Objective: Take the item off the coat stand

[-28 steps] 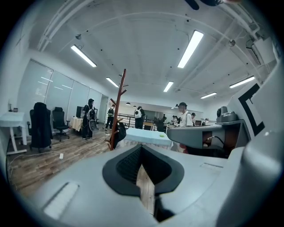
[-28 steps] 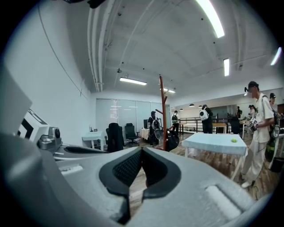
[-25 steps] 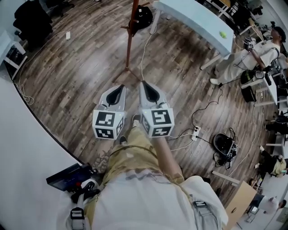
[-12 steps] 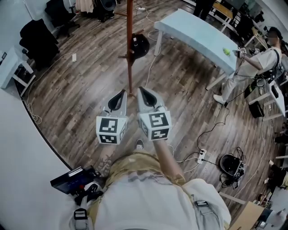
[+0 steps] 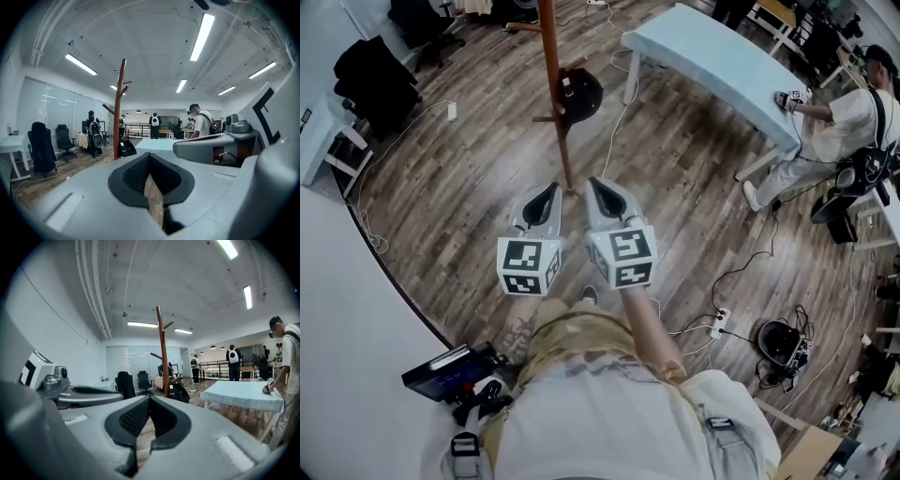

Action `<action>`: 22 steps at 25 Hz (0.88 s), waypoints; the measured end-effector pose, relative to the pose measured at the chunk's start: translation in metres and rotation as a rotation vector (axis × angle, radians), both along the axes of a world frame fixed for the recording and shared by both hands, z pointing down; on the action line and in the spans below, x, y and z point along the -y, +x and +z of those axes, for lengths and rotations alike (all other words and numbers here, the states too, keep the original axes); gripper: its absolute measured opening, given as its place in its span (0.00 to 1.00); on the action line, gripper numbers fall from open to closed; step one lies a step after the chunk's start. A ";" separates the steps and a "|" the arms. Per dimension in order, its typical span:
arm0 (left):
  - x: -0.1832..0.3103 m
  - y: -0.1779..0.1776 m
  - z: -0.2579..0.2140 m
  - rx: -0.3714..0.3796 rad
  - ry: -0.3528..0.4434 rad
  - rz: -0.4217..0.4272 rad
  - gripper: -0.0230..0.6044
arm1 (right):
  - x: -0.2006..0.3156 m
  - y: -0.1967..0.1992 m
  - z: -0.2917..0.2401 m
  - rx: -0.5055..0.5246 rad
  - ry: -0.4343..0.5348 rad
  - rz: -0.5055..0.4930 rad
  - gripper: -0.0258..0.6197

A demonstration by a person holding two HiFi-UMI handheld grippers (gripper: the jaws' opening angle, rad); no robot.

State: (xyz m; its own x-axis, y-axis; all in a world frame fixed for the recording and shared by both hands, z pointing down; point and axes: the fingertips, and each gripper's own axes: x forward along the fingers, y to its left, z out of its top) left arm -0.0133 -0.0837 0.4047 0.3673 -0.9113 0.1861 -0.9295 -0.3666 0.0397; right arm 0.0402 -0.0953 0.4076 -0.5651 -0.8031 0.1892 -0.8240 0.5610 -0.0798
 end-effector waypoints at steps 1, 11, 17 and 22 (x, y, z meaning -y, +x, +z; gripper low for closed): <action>0.002 0.001 0.003 -0.001 -0.010 0.000 0.04 | 0.003 0.001 0.003 0.006 -0.006 -0.001 0.04; 0.050 -0.010 0.029 -0.030 -0.065 -0.005 0.04 | 0.050 -0.006 0.027 0.013 -0.048 0.004 0.04; 0.100 -0.025 0.025 -0.057 -0.048 0.021 0.04 | 0.096 -0.022 0.024 -0.005 -0.034 0.023 0.04; 0.139 -0.039 0.020 -0.069 -0.045 0.041 0.04 | 0.136 -0.037 0.019 -0.020 -0.026 0.040 0.04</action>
